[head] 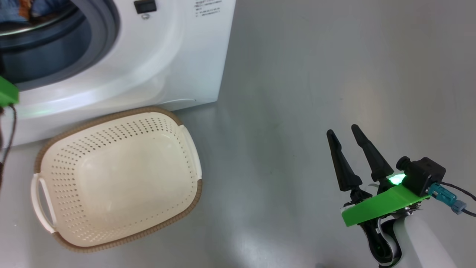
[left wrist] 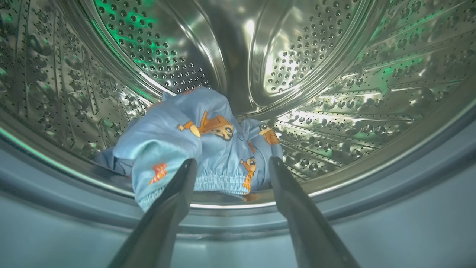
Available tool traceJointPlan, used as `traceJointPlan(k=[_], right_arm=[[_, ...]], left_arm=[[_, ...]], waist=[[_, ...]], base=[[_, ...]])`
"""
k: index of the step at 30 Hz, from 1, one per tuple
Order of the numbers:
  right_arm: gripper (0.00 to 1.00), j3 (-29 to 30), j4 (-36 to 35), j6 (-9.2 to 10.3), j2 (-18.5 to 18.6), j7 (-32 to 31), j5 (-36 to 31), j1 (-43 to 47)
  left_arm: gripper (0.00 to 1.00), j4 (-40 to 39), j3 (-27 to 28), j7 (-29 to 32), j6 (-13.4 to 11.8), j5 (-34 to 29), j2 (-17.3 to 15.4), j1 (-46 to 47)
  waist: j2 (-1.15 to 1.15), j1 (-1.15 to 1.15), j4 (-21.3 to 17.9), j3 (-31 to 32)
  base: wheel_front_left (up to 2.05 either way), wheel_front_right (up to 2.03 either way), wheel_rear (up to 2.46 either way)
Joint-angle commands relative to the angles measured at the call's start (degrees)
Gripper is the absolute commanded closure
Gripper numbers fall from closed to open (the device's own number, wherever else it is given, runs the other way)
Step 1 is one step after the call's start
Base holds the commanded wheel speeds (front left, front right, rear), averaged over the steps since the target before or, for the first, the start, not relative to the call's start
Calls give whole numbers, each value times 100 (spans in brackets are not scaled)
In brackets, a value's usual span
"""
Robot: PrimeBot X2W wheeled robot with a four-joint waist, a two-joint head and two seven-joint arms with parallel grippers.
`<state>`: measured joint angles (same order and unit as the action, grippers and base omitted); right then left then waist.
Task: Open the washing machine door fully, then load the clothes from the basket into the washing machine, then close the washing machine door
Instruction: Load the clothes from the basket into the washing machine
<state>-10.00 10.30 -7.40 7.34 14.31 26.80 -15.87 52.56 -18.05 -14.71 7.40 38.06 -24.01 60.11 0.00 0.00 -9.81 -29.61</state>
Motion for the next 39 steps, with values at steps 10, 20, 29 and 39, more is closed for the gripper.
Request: traceJointPlan(k=[10, 20, 29, 39], right_arm=[[0, -69, -71, -9, 155, 69, -28, 70], [0, -37, 16, -9, 301, 69, 15, 205], [0, -20, 91, -9, 478, 69, 76, 439], [0, -5, 149, -9, 682, 69, 166, 773]], left_arm=[[0, -1036, 846, -29, 9, -260, 94, -987], [0, -1964, 1547, -29, 9, -905, 593, -2239], [0, -2472, 1889, -29, 9, -1252, 860, -3189], [0, -3026, 2065, -29, 9, -1471, 1044, -4306]], waist=[[0, 0, 220, 322], [0, 0, 370, 850], [0, 0, 512, 1364], [0, 0, 704, 1909]], base=[[0, 0, 0], [0, 0, 0], [0, 0, 0], [0, 0, 0]])
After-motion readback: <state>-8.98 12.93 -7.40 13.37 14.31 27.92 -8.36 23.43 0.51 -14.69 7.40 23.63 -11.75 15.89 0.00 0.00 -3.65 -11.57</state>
